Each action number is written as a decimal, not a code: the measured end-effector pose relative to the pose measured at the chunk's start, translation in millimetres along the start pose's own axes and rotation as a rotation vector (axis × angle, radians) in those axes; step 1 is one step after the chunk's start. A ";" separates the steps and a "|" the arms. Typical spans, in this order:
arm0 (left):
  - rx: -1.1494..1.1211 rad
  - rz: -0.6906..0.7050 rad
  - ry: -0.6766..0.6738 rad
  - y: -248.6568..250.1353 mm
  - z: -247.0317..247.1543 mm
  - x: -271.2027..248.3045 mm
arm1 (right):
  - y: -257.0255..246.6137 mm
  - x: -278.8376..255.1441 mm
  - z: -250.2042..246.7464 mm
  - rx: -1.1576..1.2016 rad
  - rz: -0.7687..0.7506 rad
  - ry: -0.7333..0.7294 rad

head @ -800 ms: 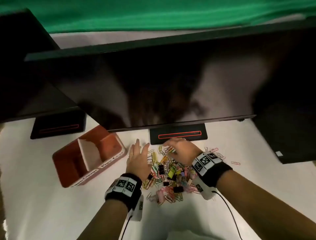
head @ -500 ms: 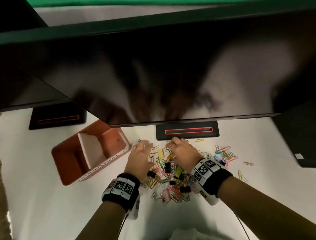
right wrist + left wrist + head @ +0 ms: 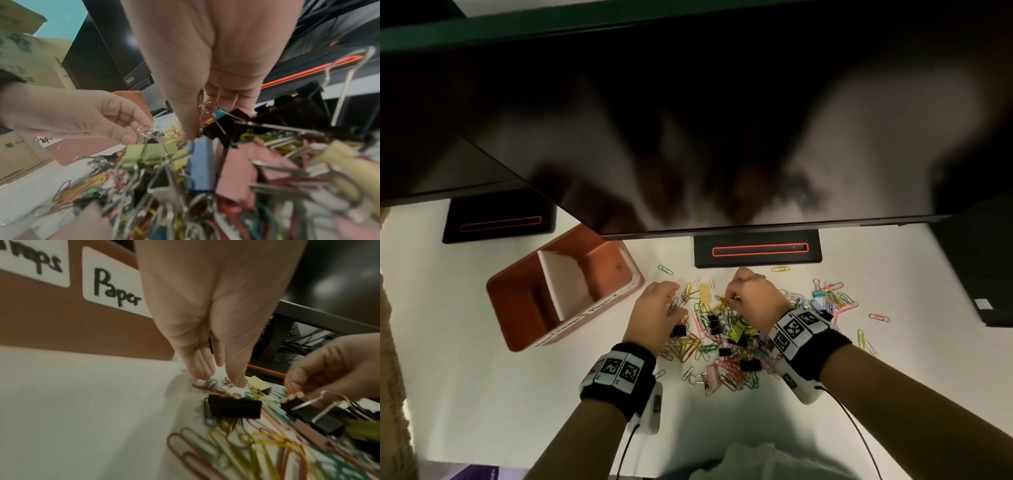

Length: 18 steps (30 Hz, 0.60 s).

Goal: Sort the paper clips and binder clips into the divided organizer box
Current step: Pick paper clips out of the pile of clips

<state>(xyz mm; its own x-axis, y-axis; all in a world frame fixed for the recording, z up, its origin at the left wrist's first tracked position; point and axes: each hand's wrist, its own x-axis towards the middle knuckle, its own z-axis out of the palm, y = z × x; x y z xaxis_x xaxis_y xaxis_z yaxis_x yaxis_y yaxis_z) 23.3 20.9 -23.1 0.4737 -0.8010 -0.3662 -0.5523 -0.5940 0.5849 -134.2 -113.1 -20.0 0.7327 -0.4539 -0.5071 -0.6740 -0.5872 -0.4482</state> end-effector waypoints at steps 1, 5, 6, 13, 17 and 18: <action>0.045 -0.001 0.006 -1.7 0.5 -2.6 | -0.5 0.1 -0.5 0.003 -0.003 -0.007; 0.085 -0.067 0.060 -3.7 6.3 -9.3 | -1.7 0.8 -1.3 -0.004 -0.005 -0.019; 0.054 -0.100 0.063 -2.7 7.3 -8.9 | -1.8 1.2 -1.3 0.008 0.004 -0.014; -0.007 -0.239 0.022 -0.8 4.2 -1.1 | -2.8 -1.4 -6.2 -0.006 -0.005 -0.046; -0.041 -0.227 0.025 -3.4 2.9 -1.7 | -3.4 -10.1 -10.8 0.041 -0.047 0.019; -0.053 -0.214 0.039 -3.9 1.5 -2.8 | -4.9 -12.6 -13.1 0.061 -0.054 0.051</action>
<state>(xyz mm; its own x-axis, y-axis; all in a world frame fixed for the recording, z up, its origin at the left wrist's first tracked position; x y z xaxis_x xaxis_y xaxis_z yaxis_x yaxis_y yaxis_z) 23.1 25.3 -25.4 0.6027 -0.6530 -0.4586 -0.4001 -0.7446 0.5343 -139.0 -113.3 -1.9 0.7706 -0.4573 -0.4439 -0.6371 -0.5703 -0.5186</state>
